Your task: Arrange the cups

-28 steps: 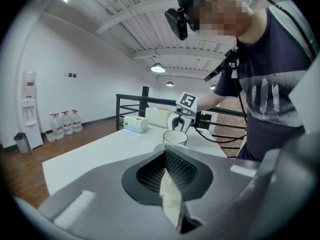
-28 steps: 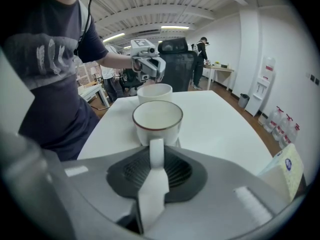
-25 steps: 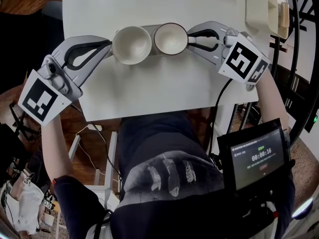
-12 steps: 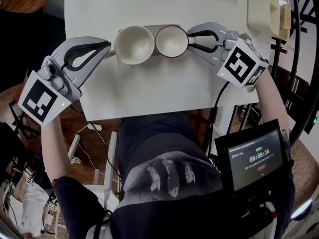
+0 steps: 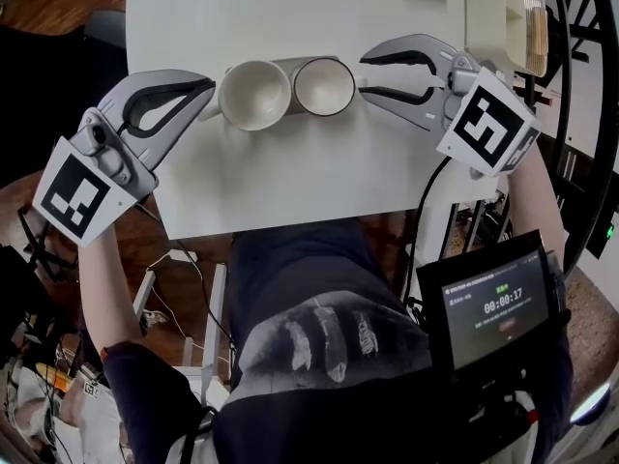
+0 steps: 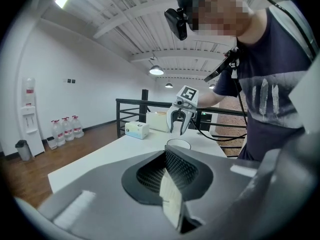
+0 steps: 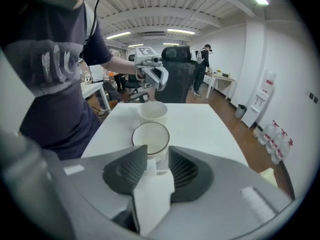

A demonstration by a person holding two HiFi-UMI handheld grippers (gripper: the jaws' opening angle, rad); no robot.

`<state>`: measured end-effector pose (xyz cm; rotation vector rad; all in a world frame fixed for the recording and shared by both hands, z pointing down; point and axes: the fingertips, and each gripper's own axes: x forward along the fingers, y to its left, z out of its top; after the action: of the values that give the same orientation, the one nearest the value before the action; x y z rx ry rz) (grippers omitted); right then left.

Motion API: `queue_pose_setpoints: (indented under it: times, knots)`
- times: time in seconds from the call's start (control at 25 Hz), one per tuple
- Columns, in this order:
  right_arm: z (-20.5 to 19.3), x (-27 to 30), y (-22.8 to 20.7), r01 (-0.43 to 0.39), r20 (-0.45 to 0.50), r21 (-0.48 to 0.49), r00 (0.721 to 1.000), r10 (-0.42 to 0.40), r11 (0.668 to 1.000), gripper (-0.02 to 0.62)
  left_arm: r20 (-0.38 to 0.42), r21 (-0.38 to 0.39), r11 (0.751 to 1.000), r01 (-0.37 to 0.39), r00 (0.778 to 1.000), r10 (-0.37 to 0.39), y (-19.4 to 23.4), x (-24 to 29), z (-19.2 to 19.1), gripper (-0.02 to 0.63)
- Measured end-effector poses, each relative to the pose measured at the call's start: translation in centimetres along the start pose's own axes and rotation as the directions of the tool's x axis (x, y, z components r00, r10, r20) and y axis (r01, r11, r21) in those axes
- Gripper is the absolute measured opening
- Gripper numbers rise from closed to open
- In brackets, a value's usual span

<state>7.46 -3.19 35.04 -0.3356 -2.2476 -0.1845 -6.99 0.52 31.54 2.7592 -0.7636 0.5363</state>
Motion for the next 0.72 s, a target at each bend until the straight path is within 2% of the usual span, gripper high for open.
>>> queue_pose_setpoints:
  times: [0.16, 0.2, 0.24, 0.4, 0.72]
  knots:
    - [3.3, -1.0, -1.5, 0.045, 0.100, 0.030, 0.994, -0.047, 0.999, 0.134, 0.001, 0.018, 1.000, 0.005, 1.000, -0.005, 0.0, 0.1, 0.4, 0.015]
    - [4.3, -1.3, -2.0, 0.058, 0.120, 0.041, 0.991, -0.062, 0.998, 0.087, 0.000, 0.023, 1.000, 0.007, 1.000, -0.007, -0.1, 0.2, 0.7, 0.015]
    - [5.1, -1.6, -2.5, 0.065, 0.134, 0.049, 0.988, -0.071, 0.997, 0.005, 0.000, 0.028, 1.000, 0.009, 1.000, -0.009, -0.1, 0.2, 1.2, 0.015]
    - [7.2, -1.7, -3.2, 0.042, 0.135, 0.018, 0.990, -0.044, 0.999, 0.005, 0.002, 0.045, 0.999, 0.020, 1.000, -0.020, -0.3, 0.7, 2.8, 0.015]
    - [8.2, -0.4, -1.9, -0.012, 0.096, -0.036, 0.995, 0.015, 0.999, 0.005, 0.020, 0.050, 0.998, 0.032, 0.999, -0.033, -1.3, 1.0, 3.9, 0.015]
